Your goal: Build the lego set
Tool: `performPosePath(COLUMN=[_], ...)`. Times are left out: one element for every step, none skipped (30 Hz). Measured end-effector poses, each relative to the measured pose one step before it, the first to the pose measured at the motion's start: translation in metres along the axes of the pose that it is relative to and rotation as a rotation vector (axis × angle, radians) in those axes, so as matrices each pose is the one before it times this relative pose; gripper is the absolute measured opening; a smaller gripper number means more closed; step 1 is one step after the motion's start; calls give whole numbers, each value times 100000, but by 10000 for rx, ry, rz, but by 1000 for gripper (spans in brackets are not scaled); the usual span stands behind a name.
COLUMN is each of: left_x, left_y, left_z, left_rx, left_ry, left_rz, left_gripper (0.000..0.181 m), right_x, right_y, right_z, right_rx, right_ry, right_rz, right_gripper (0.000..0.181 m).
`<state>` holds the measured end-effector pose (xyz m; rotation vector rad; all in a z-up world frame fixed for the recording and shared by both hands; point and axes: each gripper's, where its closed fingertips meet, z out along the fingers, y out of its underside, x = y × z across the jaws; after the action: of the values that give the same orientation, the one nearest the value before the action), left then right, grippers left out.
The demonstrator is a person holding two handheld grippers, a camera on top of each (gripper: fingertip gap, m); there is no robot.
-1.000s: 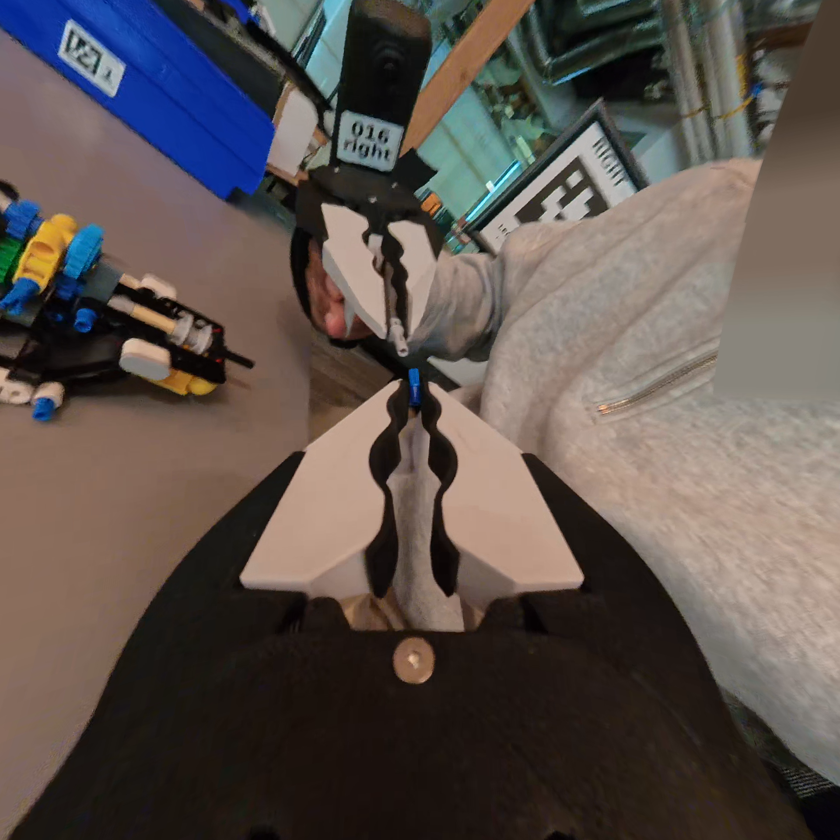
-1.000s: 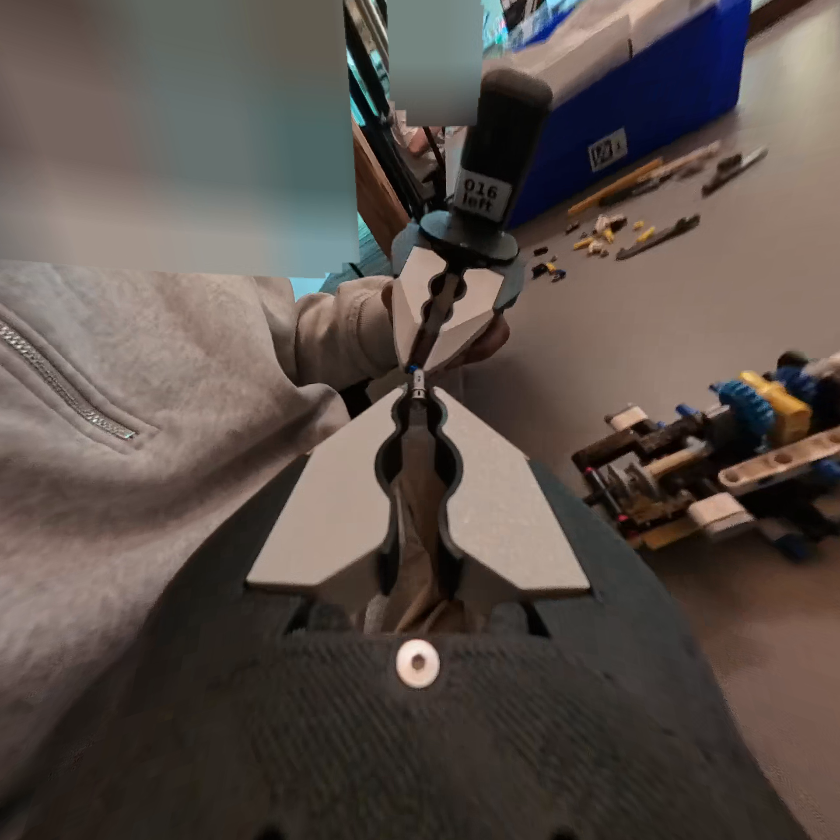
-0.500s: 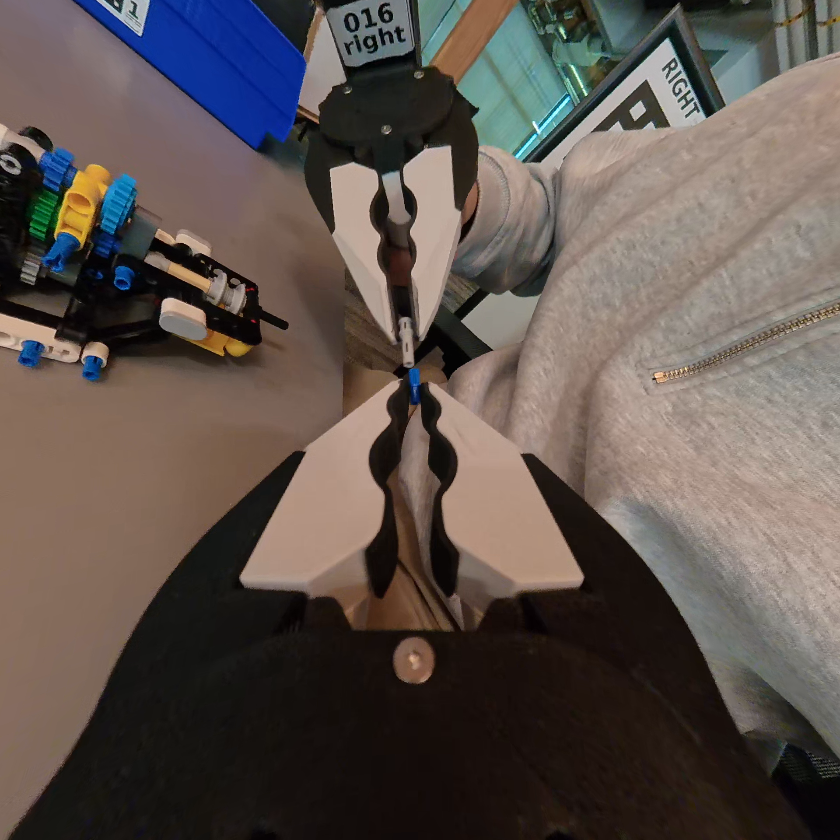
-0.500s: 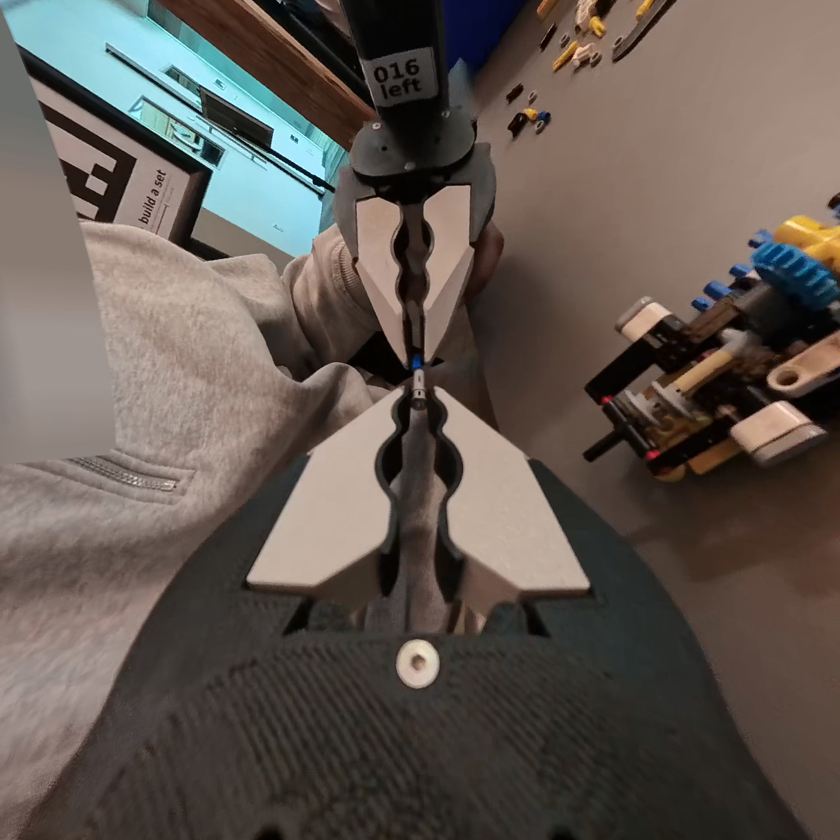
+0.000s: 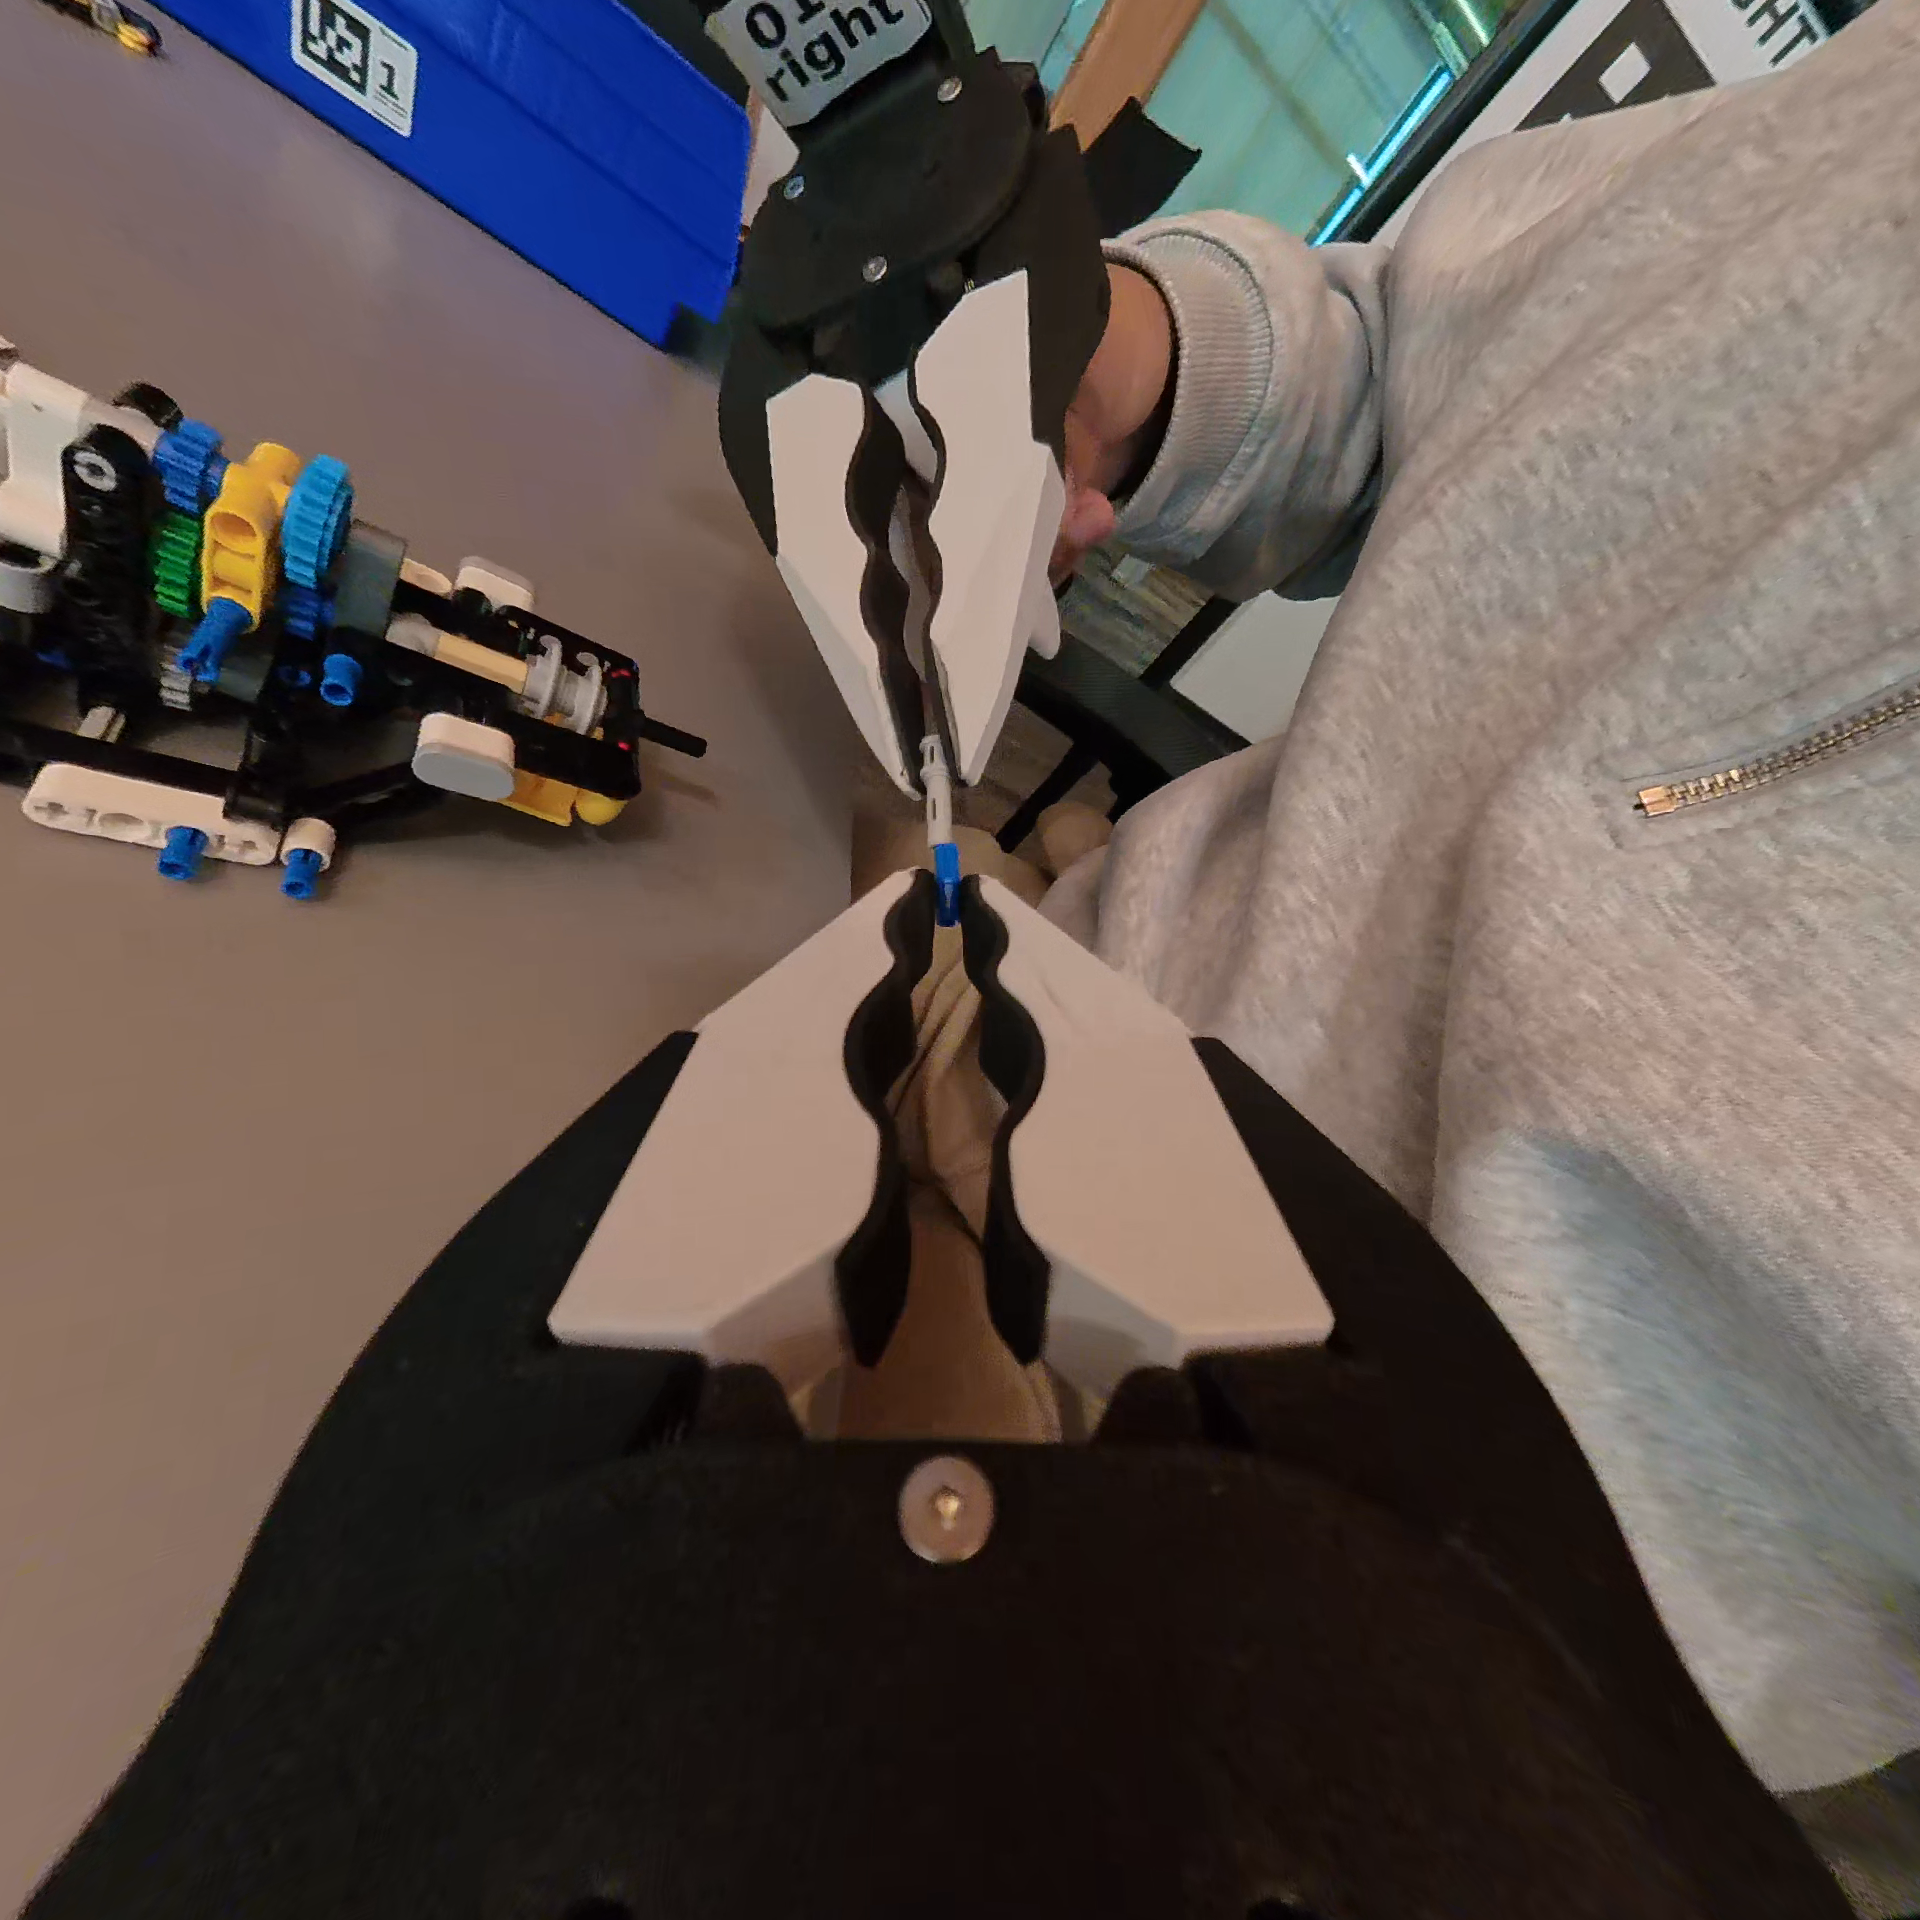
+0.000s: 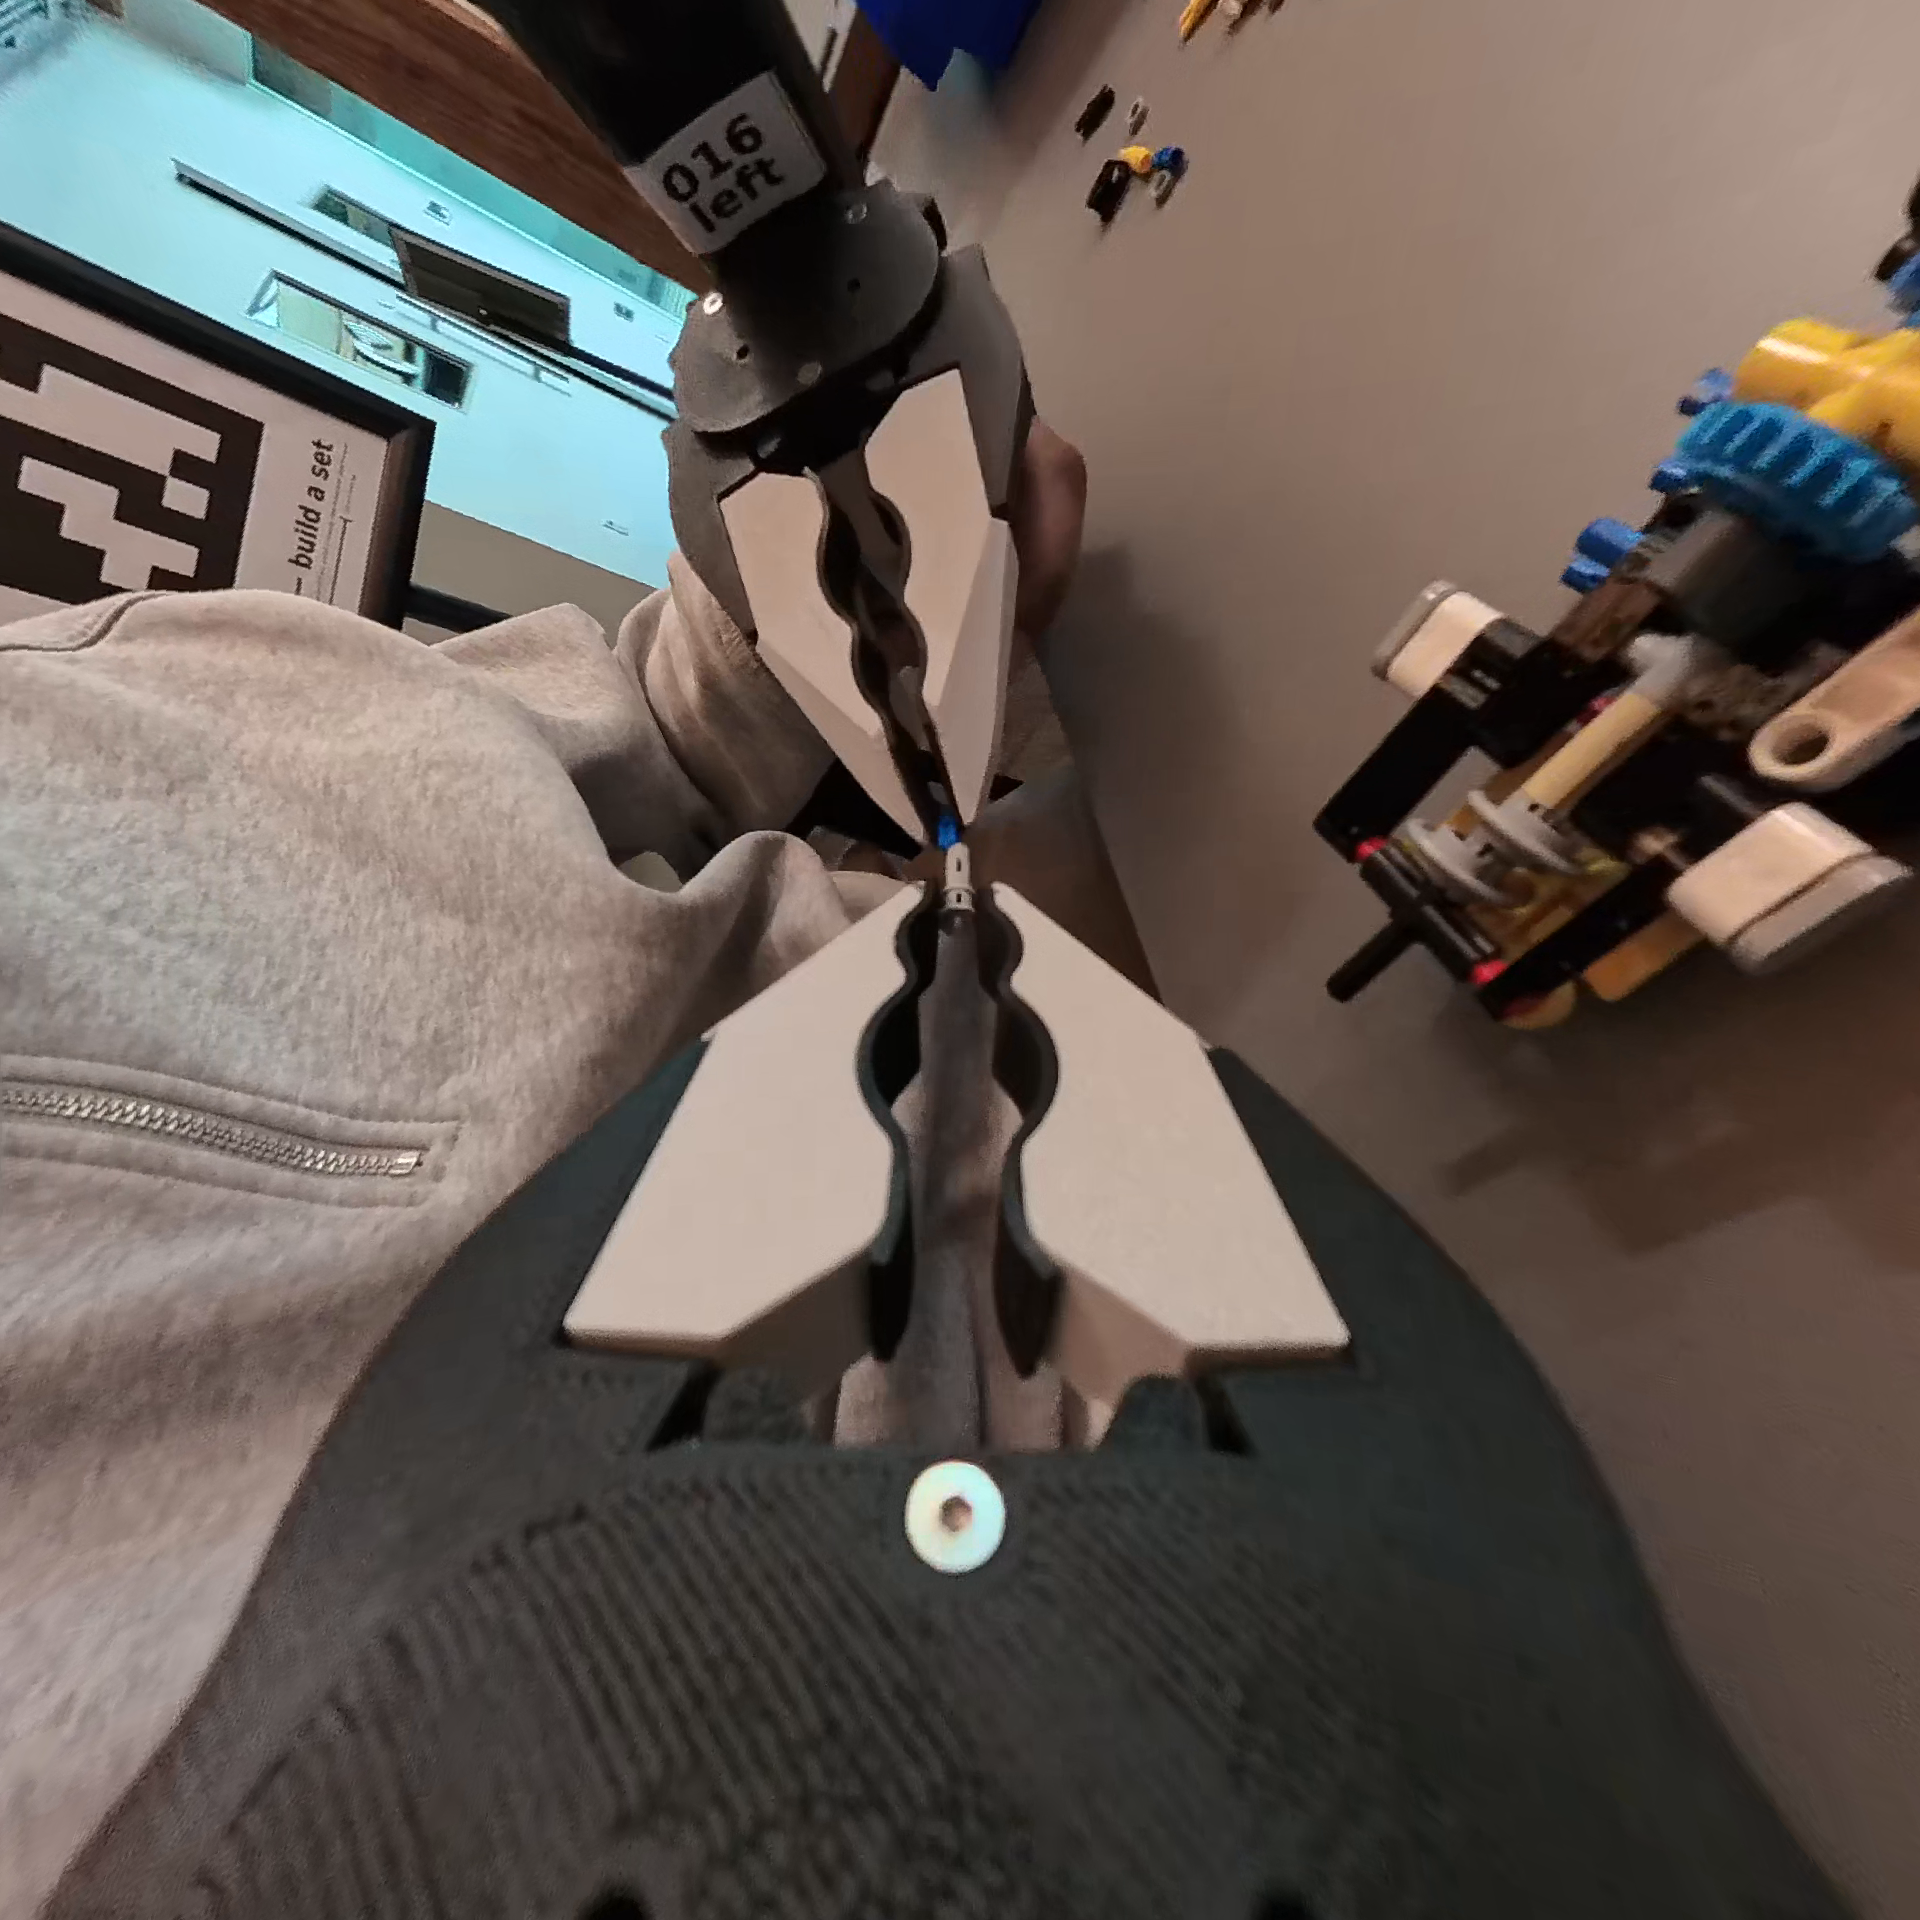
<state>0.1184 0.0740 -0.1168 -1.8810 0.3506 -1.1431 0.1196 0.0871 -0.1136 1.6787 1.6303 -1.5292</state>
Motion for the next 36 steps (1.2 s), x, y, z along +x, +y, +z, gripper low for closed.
performPosePath(left_x=[-53, -4, -33, -31, -20, -26, -22, -22, -49, -14, -23, -28, -11, -24, -41, 13, 18, 13, -12, 1, 23, -12, -19, 21, 6, -35, 5, 29, -45, -16, 73, -11, -35, 36, -4, -57], left_y=[49, 94, 66, 43, 34, 37, 34, 6, 29, 42, 54, 39, 37, -4, -44, -7, 0, 13, 15, -5, -24, -39, -18, 13, 37, 55, 61, 29, -67, -95, -31, 14, 77, 79, 11, -26], left_z=[24, 32, 38, 35, 28, 20, 21, 10, 22, 35, 34, 40, 43, 22, 4, 3, 0, 4, -7, -3, -18, -5, 6, 18, 37, 50, 55, 30, 5, -18, -5, 17, 27, 41, 39, 23], left_rx=[-29, -66, -52, -28, -19, -27, -26, -15, -23, -36, -39, -29, -26, 1, 29, 5, 0, -14, -4, 4, 16, 19, 10, -15, -30, -36, -40, -27, 37, 43, 5, -21, -43, -44, -8, 21], left_ry=[-69, -37, -50, -48, -32, -39, -40, -45, -65, -54, -56, -59, -31, -23, -29, 10, 15, 2, -29, -21, 9, -15, -34, -14, -18, -46, -26, -10, -57, -31, 32, -16, -31, 2, -20, -41], left_rz=[75, 50, 24, 35, 29, 32, 48, 56, 61, 67, 69, 70, 28, -2, 9, 1, 4, 10, 35, 40, 18, 2, 32, 33, 15, 27, 19, 13, 13, -13, -20, -1, 20, 25, 1, -16], left_gripper=[3, 3, 3, 3, 3, 3, 3, 3, 3, 3, 3, 3, 3, 3, 3, 3, 3, 3, 3, 3, 3, 3, 3, 3, 3, 3, 3, 3, 2, 2, 2, 2, 2, 2, 2, 2], right_x=[54, -97, -9, 41, 46, 47, 42, 32, 60, 42, 61, 46, 28, 56, 16, -18, -1, 8, 24, -9, -22, 6, 1, -6, 45, 62, 19, 6, 17, -43, -42, 54, 41, 13, 36, 31], right_y=[-11, -16, 20, 23, 36, 37, 17, 13, 32, 37, 57, 52, 25, 35, 29, -9, -3, 10, -11, -1, -29, -33, -12, 21, 34, 48, 60, 28, -58, -25, 37, 9, 76, 42, -9, -30], right_z=[7, 16, 12, -2, 5, 14, 9, 6, 7, -2, 17, 9, -17, -6, -18, -15, 16, 25, 2, 8, -13, -15, -11, 7, 1, 5, 13, -10, -48, -36, -3, 10, 31, 23, -30, -39], right_rx=[27, 34, 3, 4, -11, -9, -13, -13, -33, -37, -51, -50, -30, -35, -29, -4, -6, -11, 5, 9, 21, 34, 23, 2, 2, 3, -4, 22, 76, 43, 4, 19, -28, -15, 22, 29], right_ry=[7, -85, -47, -5, 2, 14, 9, 11, 21, 20, 32, 24, 10, 19, -1, -14, -4, -2, 1, -27, -42, -11, -18, -26, 2, 6, -17, -32, -23, -47, -27, 57, 54, 20, 22, 5], right_rz=[46, 37, 81, 34, 16, 33, 32, 38, 49, 25, 5, 17, 5, 22, 31, 14, 4, 1, 21, 33, 31, 34, 32, 23, 34, 39, 30, 41, 60, 51, 3, -30, -33, -25, -10, 10], right_gripper=[5, 5, 5, 5, 6, 6, 6, 6, 5, 5, 5, 5, 5, 5, 6, 5, 5, 5, 5, 5, 5, 5, 5, 5, 5, 5, 5, 5, 5, 5, 5, 5, 5, 5, 5, 5])
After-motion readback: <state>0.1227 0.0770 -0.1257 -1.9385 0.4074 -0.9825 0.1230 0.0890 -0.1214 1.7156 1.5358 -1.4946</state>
